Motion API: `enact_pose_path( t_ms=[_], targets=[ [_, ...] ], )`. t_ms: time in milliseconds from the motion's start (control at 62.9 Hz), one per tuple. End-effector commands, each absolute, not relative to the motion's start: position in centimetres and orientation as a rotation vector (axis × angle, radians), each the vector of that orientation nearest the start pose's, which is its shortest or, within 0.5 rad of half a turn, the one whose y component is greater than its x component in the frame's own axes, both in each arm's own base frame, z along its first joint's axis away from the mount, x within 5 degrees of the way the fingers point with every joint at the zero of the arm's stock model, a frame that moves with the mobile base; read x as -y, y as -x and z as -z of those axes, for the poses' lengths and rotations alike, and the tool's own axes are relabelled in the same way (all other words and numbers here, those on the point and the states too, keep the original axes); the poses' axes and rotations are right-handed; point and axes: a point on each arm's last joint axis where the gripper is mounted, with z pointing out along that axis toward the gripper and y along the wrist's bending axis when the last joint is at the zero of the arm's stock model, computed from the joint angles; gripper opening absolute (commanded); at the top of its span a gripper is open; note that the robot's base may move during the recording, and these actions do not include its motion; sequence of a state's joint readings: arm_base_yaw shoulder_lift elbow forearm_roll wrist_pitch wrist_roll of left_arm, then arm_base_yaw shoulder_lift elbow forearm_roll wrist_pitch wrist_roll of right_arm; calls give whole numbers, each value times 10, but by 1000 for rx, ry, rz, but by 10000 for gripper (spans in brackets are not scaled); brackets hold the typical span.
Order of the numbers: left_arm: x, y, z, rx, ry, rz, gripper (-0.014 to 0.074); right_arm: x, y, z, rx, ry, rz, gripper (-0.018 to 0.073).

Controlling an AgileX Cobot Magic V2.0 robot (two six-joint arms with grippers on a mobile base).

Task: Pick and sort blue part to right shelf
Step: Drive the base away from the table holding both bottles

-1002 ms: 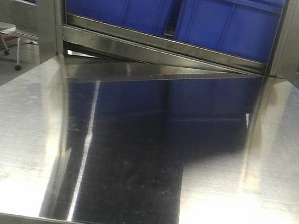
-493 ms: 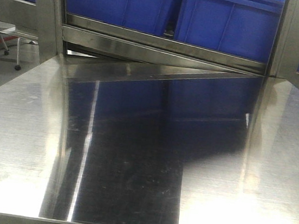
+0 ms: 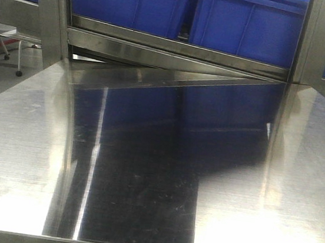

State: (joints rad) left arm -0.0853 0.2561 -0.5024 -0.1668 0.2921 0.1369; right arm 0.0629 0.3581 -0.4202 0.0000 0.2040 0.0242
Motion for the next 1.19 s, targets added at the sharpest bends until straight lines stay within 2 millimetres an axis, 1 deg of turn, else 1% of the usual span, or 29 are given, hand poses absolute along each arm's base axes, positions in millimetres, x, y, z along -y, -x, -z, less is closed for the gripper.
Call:
enact_pose_path(
  t_ms=[0,1177],
  targets=[
    [8,-55,-356,-1415,-55,136,261,-5,-83,-330,-1510,33,-55,423],
    [8,-55,-356,-1415,-55,136,262,-5,-83,-330,-1510,33,-55,423]
  ],
)
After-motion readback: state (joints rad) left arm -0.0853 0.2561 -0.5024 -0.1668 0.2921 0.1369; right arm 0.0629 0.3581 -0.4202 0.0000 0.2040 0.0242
